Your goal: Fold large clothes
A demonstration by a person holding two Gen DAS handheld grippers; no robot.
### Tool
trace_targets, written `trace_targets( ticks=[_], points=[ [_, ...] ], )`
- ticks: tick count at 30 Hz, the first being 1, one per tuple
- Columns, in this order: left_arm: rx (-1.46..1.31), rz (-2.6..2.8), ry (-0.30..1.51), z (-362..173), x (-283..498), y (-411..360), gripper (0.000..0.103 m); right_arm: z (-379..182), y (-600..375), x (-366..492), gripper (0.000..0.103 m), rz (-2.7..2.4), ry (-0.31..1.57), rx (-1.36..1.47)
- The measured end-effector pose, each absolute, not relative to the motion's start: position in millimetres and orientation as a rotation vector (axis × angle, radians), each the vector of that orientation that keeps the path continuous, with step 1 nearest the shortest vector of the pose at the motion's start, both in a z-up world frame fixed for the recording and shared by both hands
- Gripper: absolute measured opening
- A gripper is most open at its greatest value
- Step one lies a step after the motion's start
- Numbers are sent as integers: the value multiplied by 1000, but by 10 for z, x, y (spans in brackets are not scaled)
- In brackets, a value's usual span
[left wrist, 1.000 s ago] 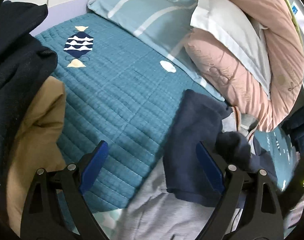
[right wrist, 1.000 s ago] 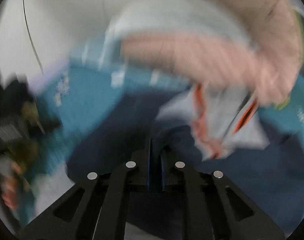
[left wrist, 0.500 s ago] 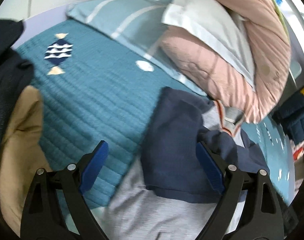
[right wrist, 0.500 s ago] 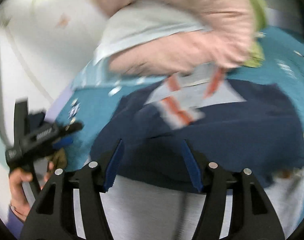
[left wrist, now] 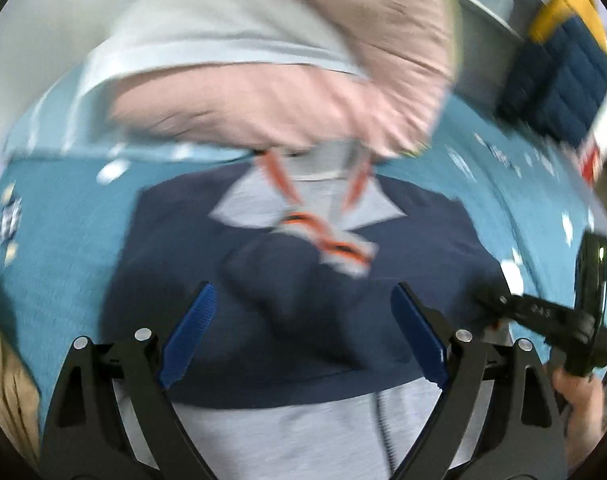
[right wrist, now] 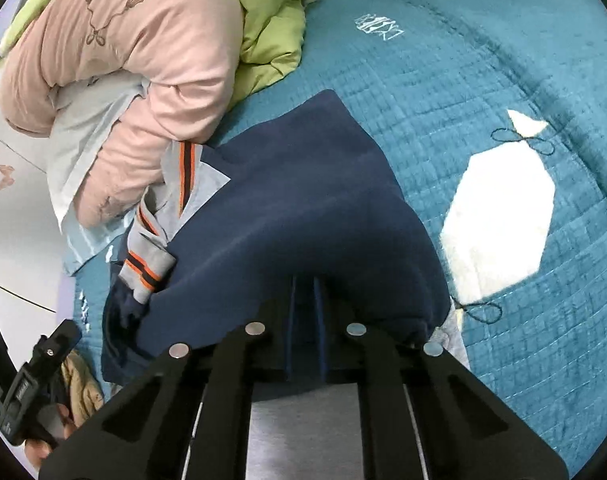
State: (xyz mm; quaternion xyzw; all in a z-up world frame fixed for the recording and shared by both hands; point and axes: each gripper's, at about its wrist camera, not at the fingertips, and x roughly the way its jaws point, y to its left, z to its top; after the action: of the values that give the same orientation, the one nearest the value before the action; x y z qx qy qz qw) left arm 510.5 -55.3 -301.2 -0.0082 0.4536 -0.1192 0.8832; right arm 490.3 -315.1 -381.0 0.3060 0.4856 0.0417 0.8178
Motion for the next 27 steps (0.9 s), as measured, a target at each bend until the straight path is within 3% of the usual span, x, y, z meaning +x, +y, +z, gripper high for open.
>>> trace_targets(
  ticks=[5, 11, 13, 15, 21, 24, 27],
  points=[
    [228, -191, 1047, -3263, 5438, -1236, 89, -3832, -3212, 4877, 10, 100, 1028, 738],
    [308, -129, 1128, -3680, 5709, -1253, 85, -3872, -3275, 4873, 11, 119, 1026, 822],
    [243, -115, 1098, -3555, 5722, -1077, 48, -3873, -3290, 4866, 11, 125, 1026, 829],
    [123, -129, 1087, -3429, 5728, -814, 36, -3883, -3314, 4857, 10, 131, 1024, 841],
    [-124, -111, 994, -3167, 5471, 23, 35, -3866, -3347, 4830, 11, 135, 1024, 847],
    [-240, -61, 995, -3181, 5297, 428, 53, -3867, -3346, 4826, 11, 135, 1026, 843],
    [-254, -7, 1045, -3294, 5219, 656, 55, -3851, -3331, 4817, 12, 134, 1031, 831]
  ],
)
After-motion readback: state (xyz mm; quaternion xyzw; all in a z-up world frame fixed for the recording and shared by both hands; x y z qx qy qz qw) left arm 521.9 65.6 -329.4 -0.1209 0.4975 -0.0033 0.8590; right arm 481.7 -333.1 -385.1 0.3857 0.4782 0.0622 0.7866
